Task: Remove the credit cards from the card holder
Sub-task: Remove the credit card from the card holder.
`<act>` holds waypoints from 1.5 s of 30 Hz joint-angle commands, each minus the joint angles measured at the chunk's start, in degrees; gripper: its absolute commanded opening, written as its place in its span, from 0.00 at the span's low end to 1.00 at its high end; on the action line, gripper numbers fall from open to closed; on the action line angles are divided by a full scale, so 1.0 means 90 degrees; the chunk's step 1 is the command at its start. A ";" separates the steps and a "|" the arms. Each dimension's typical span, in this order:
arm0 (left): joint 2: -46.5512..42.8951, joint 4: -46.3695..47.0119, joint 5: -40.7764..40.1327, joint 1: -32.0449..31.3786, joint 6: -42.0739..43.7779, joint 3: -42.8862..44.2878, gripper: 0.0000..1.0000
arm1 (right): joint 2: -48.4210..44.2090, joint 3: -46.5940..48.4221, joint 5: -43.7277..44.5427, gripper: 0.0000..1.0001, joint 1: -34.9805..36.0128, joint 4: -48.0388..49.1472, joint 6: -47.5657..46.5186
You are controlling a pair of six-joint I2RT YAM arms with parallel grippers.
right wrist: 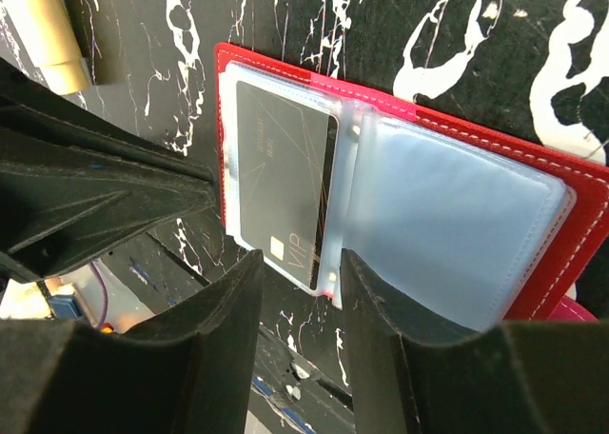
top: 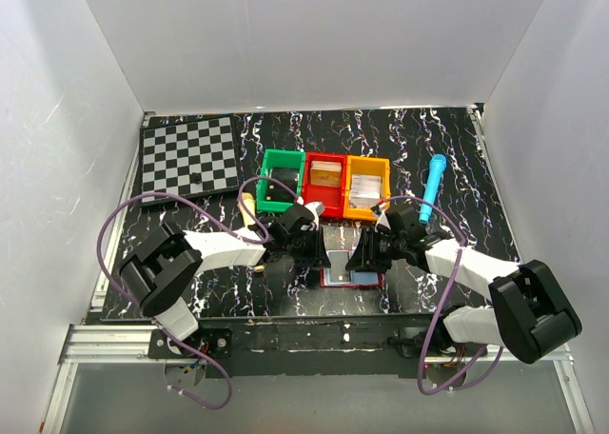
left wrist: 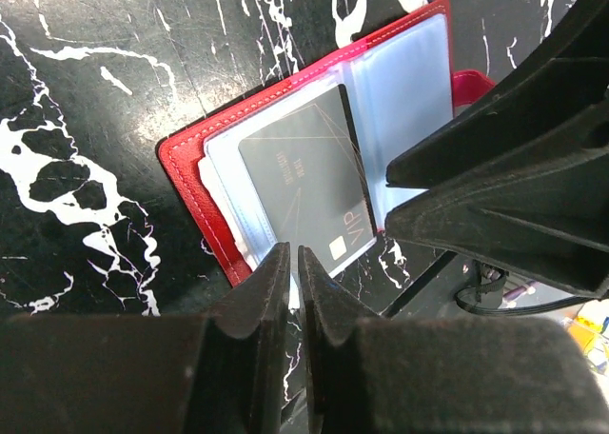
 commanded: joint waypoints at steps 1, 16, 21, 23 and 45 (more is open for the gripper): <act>0.0092 -0.0065 0.0014 0.0018 0.0092 0.0335 0.08 | 0.0033 -0.0039 -0.0003 0.46 -0.0028 0.0330 -0.0004; 0.0405 -0.0486 -0.0191 0.0018 0.0063 0.0531 0.05 | 0.0268 0.0030 -0.0081 0.47 -0.0028 0.0486 0.0006; 0.0561 -0.0661 -0.0211 0.0027 0.0054 0.0629 0.02 | 0.0268 0.0030 -0.0101 0.47 -0.0028 0.0515 -0.0004; 0.0649 -0.0729 -0.0220 0.0027 0.0044 0.0668 0.01 | 0.0258 0.0020 -0.0111 0.47 -0.0028 0.0535 0.0006; 0.0815 -0.0954 -0.0318 0.0018 -0.0122 0.0619 0.00 | 0.0044 -0.0087 -0.0179 0.44 -0.0028 0.0808 0.0104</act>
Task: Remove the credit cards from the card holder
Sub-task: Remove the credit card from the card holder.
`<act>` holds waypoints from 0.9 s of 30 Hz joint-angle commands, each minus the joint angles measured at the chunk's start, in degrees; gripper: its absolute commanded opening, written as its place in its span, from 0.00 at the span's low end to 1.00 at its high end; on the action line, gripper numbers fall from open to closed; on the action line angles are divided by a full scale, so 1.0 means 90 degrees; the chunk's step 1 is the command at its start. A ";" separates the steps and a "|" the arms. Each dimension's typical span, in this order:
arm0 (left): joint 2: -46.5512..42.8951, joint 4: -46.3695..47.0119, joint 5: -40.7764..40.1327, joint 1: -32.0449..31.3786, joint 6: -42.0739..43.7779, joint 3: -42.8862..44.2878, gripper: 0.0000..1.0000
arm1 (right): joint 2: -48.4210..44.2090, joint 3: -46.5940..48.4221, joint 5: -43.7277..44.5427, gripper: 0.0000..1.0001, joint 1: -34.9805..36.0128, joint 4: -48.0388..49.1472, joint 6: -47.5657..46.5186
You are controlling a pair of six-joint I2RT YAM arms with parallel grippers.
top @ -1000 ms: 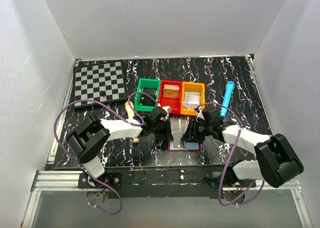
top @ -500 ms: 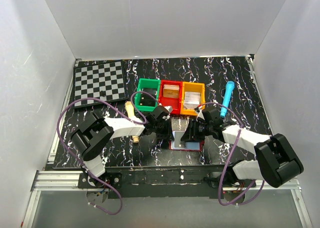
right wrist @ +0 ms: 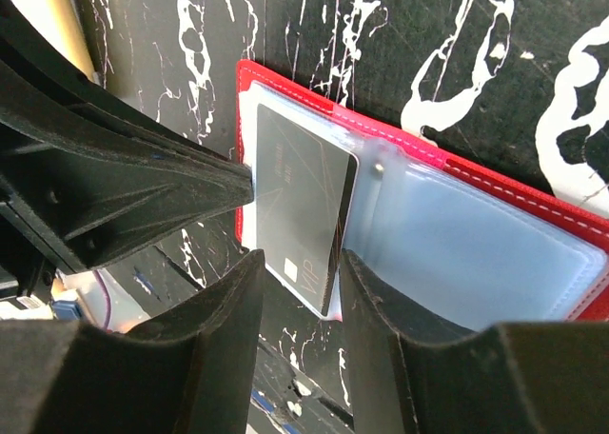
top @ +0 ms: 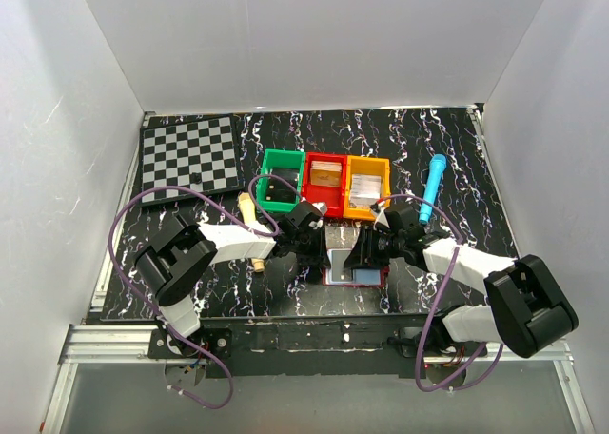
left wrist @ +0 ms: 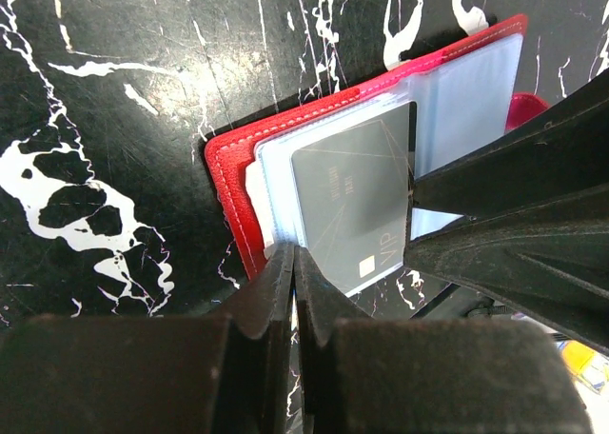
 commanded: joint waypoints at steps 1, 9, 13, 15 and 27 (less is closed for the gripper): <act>0.0147 -0.0328 -0.0189 0.0015 0.0006 0.0002 0.00 | -0.0197 -0.0078 -0.0189 0.43 -0.0028 0.0459 0.0074; 0.0167 -0.0318 -0.0160 0.0015 -0.0003 0.0012 0.00 | -0.0207 -0.0156 -0.0335 0.38 -0.0038 0.0635 0.0084; 0.0187 -0.0328 -0.0160 0.0015 -0.0013 0.0012 0.00 | -0.0080 -0.0156 -0.0336 0.39 -0.0038 0.0606 0.0045; 0.0206 -0.0328 -0.0150 0.0015 0.0006 0.0002 0.00 | -0.0041 -0.0185 -0.0316 0.40 -0.0038 0.0615 0.0036; 0.0343 -0.0299 -0.0082 0.0006 -0.0003 0.0031 0.00 | -0.0275 -0.0293 -0.0696 0.37 -0.0057 0.1045 0.0104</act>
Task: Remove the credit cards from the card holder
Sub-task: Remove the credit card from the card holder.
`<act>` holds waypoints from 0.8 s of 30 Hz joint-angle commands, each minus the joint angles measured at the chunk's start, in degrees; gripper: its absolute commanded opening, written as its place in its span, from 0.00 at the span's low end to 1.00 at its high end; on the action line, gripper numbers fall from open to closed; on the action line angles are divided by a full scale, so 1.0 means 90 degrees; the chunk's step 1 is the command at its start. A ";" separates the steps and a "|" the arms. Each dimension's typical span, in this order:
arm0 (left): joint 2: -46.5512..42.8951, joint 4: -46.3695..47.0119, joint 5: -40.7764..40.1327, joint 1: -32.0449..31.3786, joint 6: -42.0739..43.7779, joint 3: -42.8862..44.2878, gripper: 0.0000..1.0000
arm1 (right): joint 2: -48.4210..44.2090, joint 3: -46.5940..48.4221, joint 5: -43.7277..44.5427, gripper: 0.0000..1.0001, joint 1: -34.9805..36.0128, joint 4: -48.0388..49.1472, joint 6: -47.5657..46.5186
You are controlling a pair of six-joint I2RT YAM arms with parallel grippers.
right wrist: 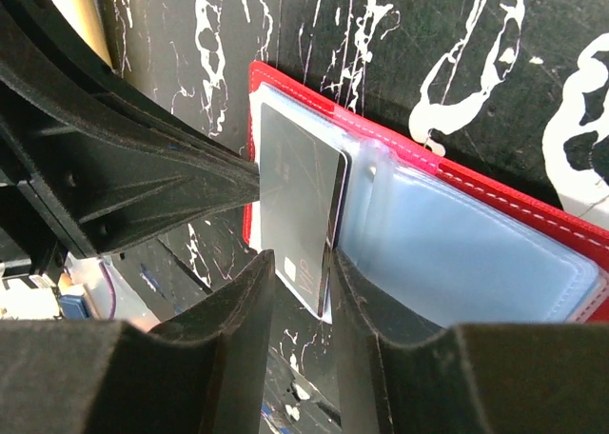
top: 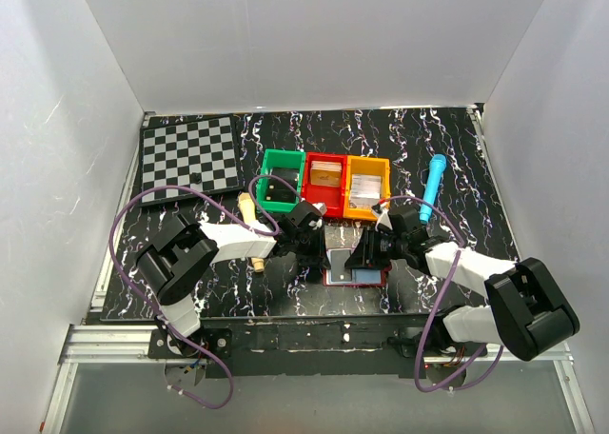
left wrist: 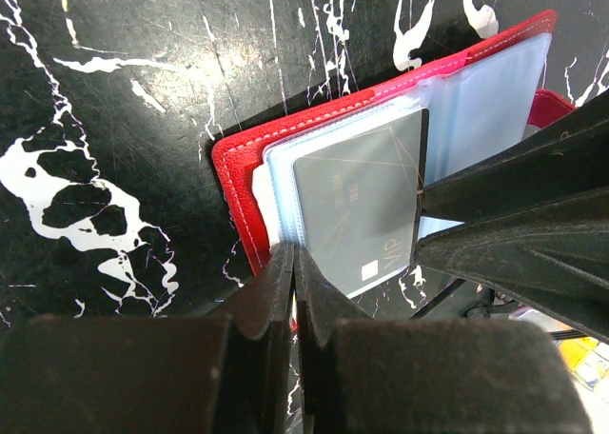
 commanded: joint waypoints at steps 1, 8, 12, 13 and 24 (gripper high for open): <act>0.0289 -0.0265 -0.0138 -0.0014 0.0052 0.0010 0.00 | -0.0183 -0.0064 -0.0488 0.37 0.0030 0.0567 0.0087; 0.0309 -0.0255 -0.0128 -0.0014 0.0053 0.0000 0.00 | -0.0144 -0.0153 -0.0440 0.47 -0.0028 0.0607 0.0165; 0.0309 -0.0245 -0.0128 -0.0024 0.0062 -0.0010 0.00 | -0.0076 -0.0123 -0.0254 0.49 -0.0087 0.0362 0.0058; 0.0309 -0.0245 -0.0128 -0.0014 0.0053 -0.0010 0.00 | -0.0066 -0.0123 -0.0196 0.50 -0.0097 0.0323 0.0048; 0.0289 -0.0255 -0.0147 -0.0014 0.0043 -0.0010 0.00 | -0.0115 -0.0123 0.0049 0.51 -0.0185 0.0020 -0.0030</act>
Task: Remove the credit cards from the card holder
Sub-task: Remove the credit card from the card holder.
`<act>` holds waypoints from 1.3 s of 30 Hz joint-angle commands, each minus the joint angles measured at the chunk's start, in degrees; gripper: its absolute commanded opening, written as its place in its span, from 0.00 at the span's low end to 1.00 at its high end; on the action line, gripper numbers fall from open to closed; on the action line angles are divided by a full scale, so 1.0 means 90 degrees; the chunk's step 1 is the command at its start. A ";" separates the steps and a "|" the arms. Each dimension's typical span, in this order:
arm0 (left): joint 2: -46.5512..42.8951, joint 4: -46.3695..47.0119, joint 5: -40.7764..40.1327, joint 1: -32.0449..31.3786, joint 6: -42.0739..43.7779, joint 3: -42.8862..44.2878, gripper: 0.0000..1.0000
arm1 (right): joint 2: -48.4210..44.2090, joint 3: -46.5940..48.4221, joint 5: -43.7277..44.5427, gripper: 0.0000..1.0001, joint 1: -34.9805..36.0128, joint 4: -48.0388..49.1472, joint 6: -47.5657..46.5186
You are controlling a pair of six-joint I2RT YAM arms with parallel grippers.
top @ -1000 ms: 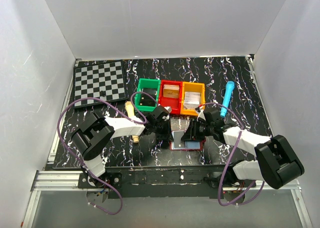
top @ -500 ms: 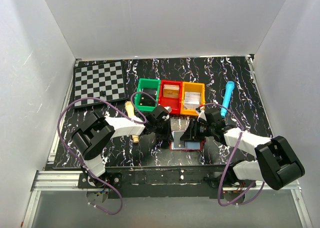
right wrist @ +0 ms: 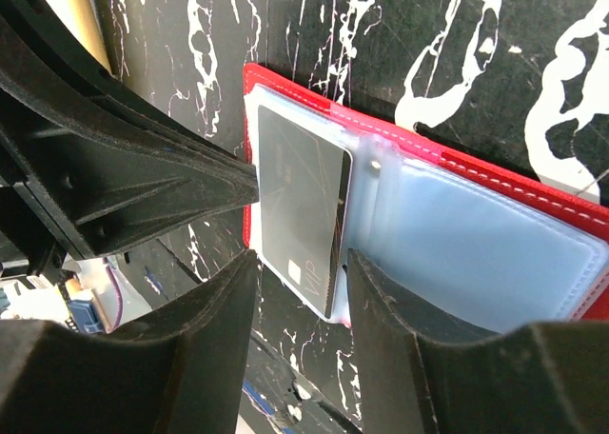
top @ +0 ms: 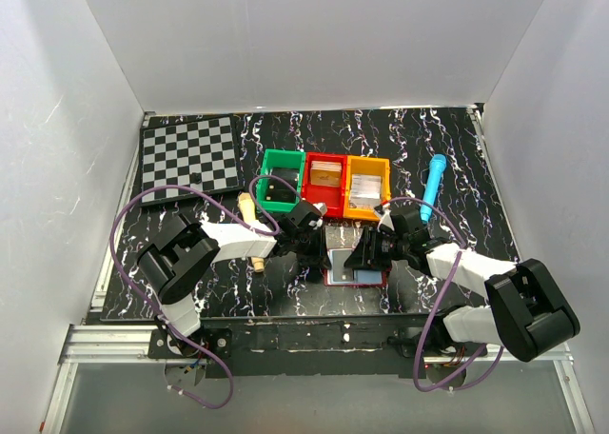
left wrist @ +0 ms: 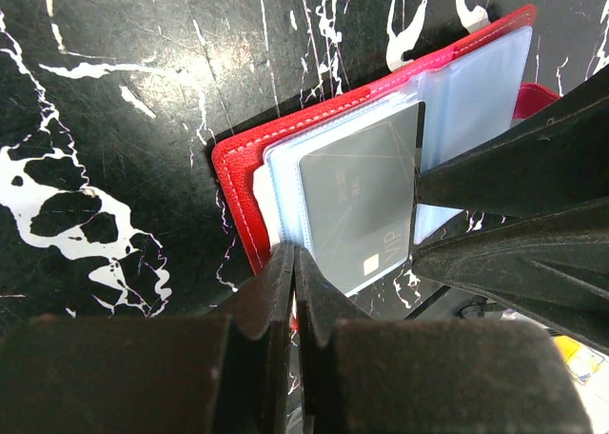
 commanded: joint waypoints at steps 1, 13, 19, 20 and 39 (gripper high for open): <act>0.0248 -0.0342 -0.0252 -0.0041 0.0065 -0.0010 0.00 | -0.0063 -0.0007 0.0117 0.52 -0.0054 -0.0089 -0.0113; 0.0277 -0.0332 -0.0213 -0.0041 0.0074 0.0019 0.00 | -0.0142 -0.0065 -0.0449 0.40 -0.0054 0.0399 -0.0064; 0.0287 -0.0342 -0.0213 -0.0041 0.0074 0.0029 0.00 | -0.0083 -0.0104 -0.0586 0.30 -0.0063 0.0555 -0.0015; 0.0268 -0.0342 -0.0222 -0.0041 0.0084 0.0029 0.00 | -0.0093 -0.0114 -0.0586 0.29 -0.0063 0.0565 -0.0015; 0.0336 -0.0440 -0.0271 -0.0050 0.0104 0.0068 0.00 | -0.0298 -0.0134 -0.0576 0.02 -0.0180 0.0350 -0.0025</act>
